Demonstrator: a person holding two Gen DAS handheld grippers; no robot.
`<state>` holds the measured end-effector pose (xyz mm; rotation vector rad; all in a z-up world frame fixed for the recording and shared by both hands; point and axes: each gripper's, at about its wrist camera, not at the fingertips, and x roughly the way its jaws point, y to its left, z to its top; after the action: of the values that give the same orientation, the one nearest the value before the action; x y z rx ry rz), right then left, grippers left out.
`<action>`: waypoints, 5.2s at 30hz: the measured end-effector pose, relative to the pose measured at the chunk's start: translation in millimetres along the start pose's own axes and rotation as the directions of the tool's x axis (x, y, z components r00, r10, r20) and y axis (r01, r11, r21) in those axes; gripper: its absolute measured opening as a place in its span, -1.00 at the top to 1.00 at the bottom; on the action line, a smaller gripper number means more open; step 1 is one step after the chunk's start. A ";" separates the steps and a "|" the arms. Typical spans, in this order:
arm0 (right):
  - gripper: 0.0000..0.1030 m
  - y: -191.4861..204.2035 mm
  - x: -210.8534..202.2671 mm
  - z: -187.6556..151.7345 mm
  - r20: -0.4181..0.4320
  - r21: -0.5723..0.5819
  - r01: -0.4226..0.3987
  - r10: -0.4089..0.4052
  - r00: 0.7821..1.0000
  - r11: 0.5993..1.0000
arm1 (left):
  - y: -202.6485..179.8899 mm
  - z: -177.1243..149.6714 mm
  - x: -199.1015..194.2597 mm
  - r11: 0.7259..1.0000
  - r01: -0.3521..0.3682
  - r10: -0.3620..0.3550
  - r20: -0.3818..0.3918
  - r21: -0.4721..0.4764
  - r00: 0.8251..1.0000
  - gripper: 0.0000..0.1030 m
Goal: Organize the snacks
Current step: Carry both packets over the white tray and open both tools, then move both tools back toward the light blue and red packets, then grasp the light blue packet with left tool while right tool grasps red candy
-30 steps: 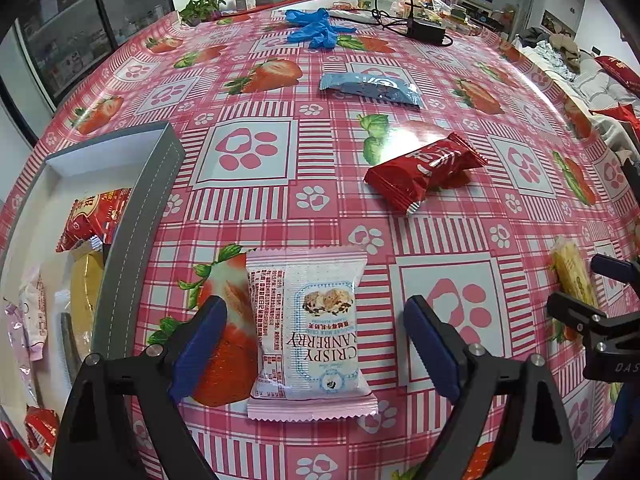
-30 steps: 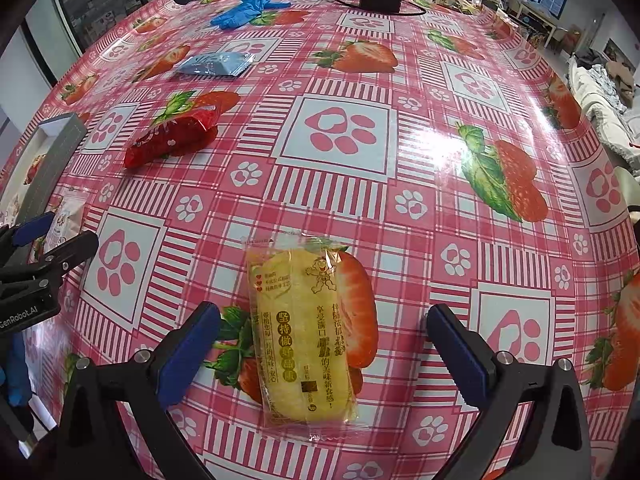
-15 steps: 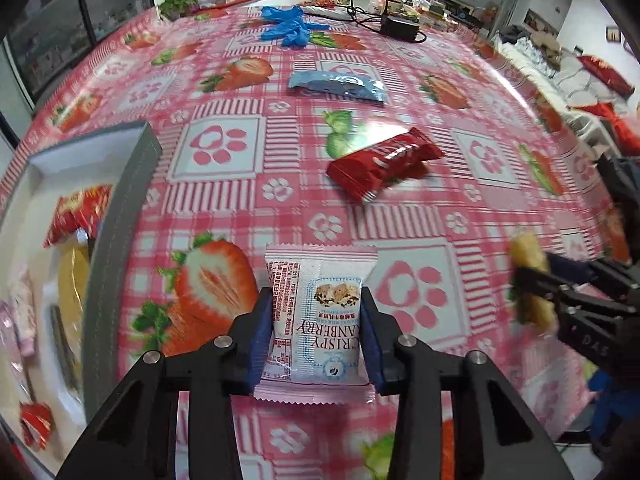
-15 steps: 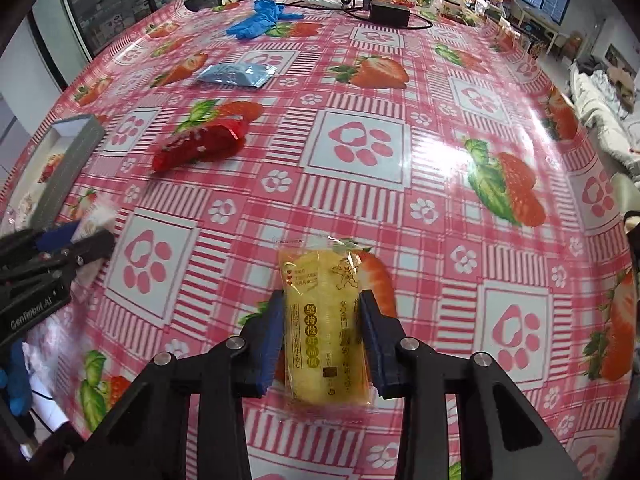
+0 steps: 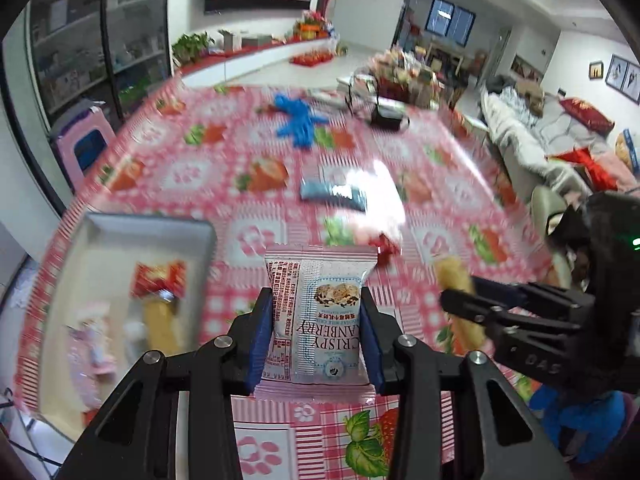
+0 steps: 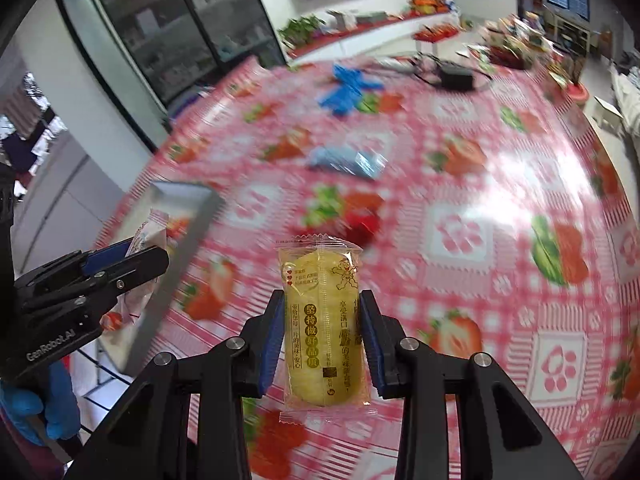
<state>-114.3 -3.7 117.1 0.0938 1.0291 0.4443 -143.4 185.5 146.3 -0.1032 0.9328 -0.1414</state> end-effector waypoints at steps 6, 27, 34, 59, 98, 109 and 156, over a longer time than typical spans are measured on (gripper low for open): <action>0.27 41.0 -9.1 33.6 0.045 -0.034 -0.097 0.098 0.994 0.995 | 25.4 22.7 -51.1 0.999 -0.033 0.034 0.097 -0.010 0.995 0.16; 0.26 184.7 40.0 101.7 -0.027 -0.239 -0.208 0.208 0.978 0.948 | 165.7 10.8 -47.9 0.950 -0.282 0.292 0.054 -0.134 0.955 0.15; 0.26 213.5 109.8 78.5 -0.169 -0.250 -0.228 0.189 0.967 0.941 | 199.5 -29.1 11.5 0.937 -0.275 0.258 -0.101 -0.214 0.961 0.15; -0.98 137.4 107.6 81.1 -0.174 -0.108 -0.131 0.111 0.978 0.985 | 158.8 -17.9 -12.2 0.949 -0.289 0.280 -0.085 -0.125 0.956 -0.61; -1.00 -105.3 52.1 -55.4 -0.008 0.002 0.336 -0.336 0.942 0.942 | -63.3 89.0 235.5 0.897 -0.118 0.136 -0.011 0.425 0.991 -0.74; -1.00 -105.8 48.1 -58.5 0.000 -0.003 0.333 -0.333 0.943 0.943 | -71.6 83.8 250.0 0.918 0.031 0.016 -0.116 0.394 0.993 0.27; 0.52 -11.1 129.5 34.4 -0.103 -0.083 0.286 -0.294 0.950 0.954 | 3.8 -57.6 129.9 0.986 -0.157 0.161 -0.076 0.057 0.984 -0.01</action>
<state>-25.5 42.5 27.4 -0.1443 1.1187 0.2164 -113.3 166.1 8.8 0.0248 1.0128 -0.0212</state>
